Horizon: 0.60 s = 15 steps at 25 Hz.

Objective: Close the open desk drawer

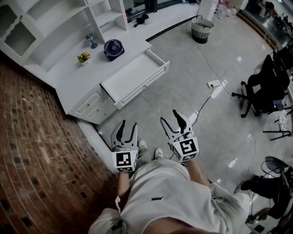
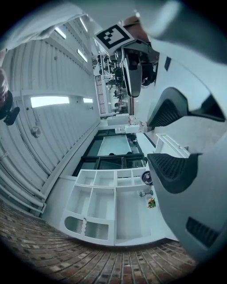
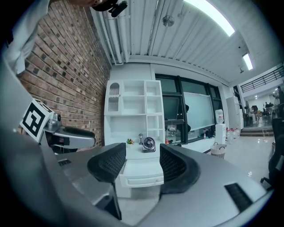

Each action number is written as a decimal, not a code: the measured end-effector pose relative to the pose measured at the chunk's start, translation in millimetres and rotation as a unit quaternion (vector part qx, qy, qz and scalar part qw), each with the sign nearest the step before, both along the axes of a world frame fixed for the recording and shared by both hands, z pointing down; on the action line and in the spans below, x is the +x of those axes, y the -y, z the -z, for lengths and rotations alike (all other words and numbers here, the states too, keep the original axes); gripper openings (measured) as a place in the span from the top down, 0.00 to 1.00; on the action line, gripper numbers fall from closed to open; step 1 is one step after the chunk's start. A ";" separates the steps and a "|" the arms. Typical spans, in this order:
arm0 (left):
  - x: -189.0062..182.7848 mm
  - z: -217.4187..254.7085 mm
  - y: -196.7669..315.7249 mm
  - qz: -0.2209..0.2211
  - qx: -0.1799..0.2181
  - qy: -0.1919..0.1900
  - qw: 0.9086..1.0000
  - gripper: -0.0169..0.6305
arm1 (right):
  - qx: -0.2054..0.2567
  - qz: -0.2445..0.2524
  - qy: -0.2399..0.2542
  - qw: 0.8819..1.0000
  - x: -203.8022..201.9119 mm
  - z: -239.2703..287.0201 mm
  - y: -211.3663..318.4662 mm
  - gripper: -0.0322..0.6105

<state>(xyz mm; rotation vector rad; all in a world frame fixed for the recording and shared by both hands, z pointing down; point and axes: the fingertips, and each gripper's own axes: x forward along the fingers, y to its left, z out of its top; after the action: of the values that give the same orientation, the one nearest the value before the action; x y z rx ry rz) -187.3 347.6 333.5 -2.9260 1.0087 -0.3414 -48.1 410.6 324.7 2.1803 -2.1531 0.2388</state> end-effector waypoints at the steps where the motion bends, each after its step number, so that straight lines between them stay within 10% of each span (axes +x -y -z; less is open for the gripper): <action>1: 1.8 -1.4 4.0 -0.001 0.000 0.000 1.000 0.66 | -0.001 -0.003 0.000 1.000 2.4 -0.9 3.0 0.58; 15: 39.9 -9.2 107.6 -0.049 -0.006 -0.038 0.998 0.66 | -0.018 -0.065 -0.034 0.997 31.5 -4.6 87.3 0.58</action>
<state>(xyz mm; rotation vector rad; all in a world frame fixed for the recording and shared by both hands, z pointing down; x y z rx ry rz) -147.4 240.0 342.6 -3.0067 0.8708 -0.2346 -16.6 323.3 329.3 2.2774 -1.9596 0.2065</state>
